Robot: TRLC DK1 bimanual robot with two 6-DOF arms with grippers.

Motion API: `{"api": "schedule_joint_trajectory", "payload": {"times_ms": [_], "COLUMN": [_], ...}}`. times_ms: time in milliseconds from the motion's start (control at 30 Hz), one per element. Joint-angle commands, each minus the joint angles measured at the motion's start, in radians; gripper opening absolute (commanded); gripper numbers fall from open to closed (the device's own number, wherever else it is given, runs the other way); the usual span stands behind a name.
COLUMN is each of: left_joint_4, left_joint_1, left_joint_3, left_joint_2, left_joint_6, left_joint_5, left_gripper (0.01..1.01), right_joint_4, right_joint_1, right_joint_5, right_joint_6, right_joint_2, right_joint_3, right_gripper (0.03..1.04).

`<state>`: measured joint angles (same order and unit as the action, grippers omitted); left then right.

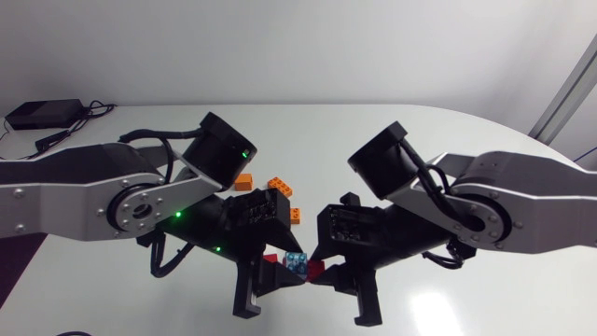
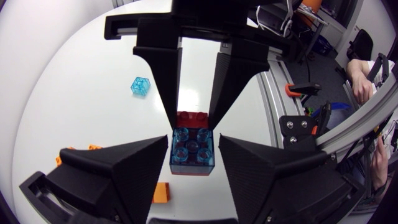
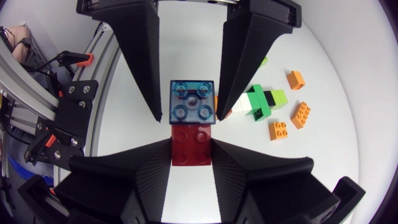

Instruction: Separate the duplo bricks

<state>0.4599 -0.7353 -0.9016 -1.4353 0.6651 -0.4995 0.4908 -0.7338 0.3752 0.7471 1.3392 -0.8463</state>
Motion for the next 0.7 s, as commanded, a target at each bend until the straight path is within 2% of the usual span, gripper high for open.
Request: {"api": "schedule_joint_trajectory", "payload": {"times_ms": [0,133,233,367,567,667], "left_joint_4": [0.002,0.002,0.002,0.016,0.072,0.075], "left_joint_1": [-0.006,-0.003,-0.003,-0.004,0.042,0.047], "left_joint_3": [-0.013,-0.014,-0.01,-0.014,-0.059,-0.06], "left_joint_2": [-0.019,-0.017,-0.019,-0.014,-0.01,-0.002], "left_joint_6": [0.018,0.018,0.021,0.016,-0.004,-0.002], "left_joint_5": [-0.016,-0.016,-0.014,-0.017,-0.145,-0.145], "left_gripper": [0.523,0.384,0.346,0.338,0.336,0.338], "right_joint_4": [-0.004,-0.004,-0.004,-0.04,-0.083,-0.083], "right_joint_1": [-0.01,-0.018,-0.022,-0.065,-0.125,-0.128], "right_joint_5": [0.005,0.005,0.001,-0.067,-0.139,-0.15], "right_joint_6": [-0.018,-0.023,-0.026,-0.043,-0.072,-0.075], "right_joint_2": [-0.015,-0.023,-0.025,-0.023,-0.011,-0.011], "right_joint_3": [0.026,0.029,0.033,0.056,0.081,0.081], "right_gripper": [0.16,0.16,0.16,0.16,0.16,0.16]}}
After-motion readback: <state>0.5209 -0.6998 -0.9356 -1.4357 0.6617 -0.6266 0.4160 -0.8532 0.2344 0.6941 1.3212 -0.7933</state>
